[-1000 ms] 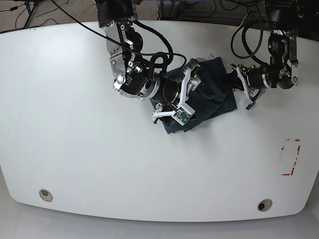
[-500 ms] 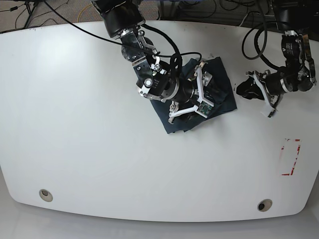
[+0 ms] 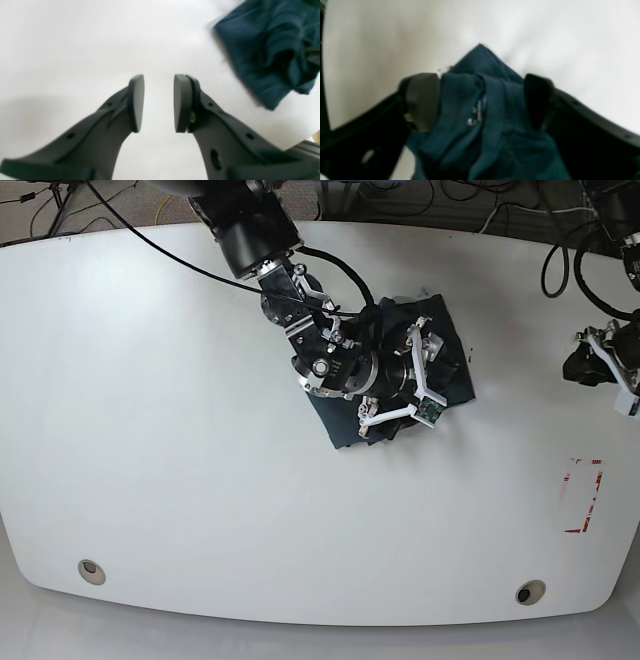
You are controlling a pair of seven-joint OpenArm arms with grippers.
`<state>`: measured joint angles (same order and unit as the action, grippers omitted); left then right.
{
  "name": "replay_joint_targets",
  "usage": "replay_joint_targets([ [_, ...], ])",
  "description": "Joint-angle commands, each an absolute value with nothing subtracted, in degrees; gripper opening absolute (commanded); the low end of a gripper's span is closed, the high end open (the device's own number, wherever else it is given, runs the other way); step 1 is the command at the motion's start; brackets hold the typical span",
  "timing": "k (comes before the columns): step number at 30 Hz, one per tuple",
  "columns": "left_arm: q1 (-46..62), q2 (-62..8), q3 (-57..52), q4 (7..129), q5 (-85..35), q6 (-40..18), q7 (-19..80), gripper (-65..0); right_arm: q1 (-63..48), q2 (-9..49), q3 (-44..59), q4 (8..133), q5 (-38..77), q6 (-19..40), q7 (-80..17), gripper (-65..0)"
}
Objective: Layout the t-shirt on the table in an organized manner, then fold the t-shirt properly
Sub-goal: 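Press the folded bundle flat with the right gripper and withdraw the left gripper, then open the right gripper over the folded bundle and release it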
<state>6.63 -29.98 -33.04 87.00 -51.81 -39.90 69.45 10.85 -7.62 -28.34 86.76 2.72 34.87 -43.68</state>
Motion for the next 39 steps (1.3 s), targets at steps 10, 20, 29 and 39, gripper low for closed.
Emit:
replay_joint_targets([
  [10, 9.54, -32.92, -36.97, 88.04, -53.23, -40.0, 68.53, -46.1, 15.78, -8.31, -33.45, 82.51, 3.3, 27.74, -42.15, -6.2],
  [20, 10.07, -32.75, -37.05, 87.87, -53.05, -40.0, 68.53, -46.5, 17.8, -8.66, -34.59, 78.29, 3.12, 27.65, -38.73, -35.0],
  [29, 9.98, -32.75, -37.05, 87.69, -53.05, -40.0, 68.53, -46.5, 17.71, -8.57, -34.59, 77.93, 3.03, 27.65, -38.81, -61.0],
  [39, 9.89, -31.96, -35.91, 87.69, -52.97, -40.0, 68.53, -46.4, 16.57, -8.92, -34.51, 86.64, 3.3, 25.63, -39.96, -61.4],
])
